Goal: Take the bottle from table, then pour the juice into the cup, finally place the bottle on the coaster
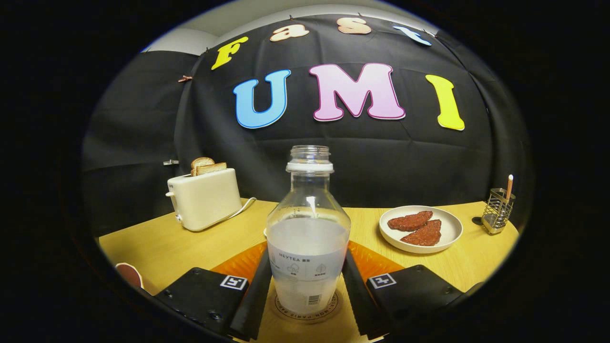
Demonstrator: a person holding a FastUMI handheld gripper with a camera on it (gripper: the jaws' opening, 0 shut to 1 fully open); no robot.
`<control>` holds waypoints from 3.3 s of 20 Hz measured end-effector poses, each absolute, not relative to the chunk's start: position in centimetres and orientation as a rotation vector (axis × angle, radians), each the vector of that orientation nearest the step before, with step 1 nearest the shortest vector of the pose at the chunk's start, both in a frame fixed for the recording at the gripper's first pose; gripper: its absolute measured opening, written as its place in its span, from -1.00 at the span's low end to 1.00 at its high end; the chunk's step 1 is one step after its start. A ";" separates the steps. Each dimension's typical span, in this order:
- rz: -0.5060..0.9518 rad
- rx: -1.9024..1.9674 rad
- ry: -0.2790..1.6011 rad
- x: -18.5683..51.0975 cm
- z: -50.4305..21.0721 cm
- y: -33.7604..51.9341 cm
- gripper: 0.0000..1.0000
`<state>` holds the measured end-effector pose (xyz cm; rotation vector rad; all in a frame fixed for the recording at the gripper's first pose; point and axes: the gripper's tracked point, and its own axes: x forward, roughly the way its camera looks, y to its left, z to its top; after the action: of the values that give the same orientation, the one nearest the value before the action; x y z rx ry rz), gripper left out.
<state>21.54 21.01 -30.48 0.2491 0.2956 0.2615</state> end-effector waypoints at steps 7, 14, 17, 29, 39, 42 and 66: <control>0.285 0.271 0.325 20.6 -30.7 21.4 0.98; 0.276 0.262 0.322 20.2 -29.9 20.8 1.00; 0.286 0.255 0.327 19.5 -29.8 20.6 0.99; 0.296 0.271 0.363 12.0 -25.4 18.4 0.99; 0.205 0.220 0.273 6.3 -13.3 11.3 0.98; 0.134 0.171 0.246 5.3 -9.7 8.0 0.98; -0.101 -0.048 0.180 -0.5 -1.0 -2.1 0.94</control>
<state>-0.52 -2.12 -0.97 -0.0476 0.1798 -0.1013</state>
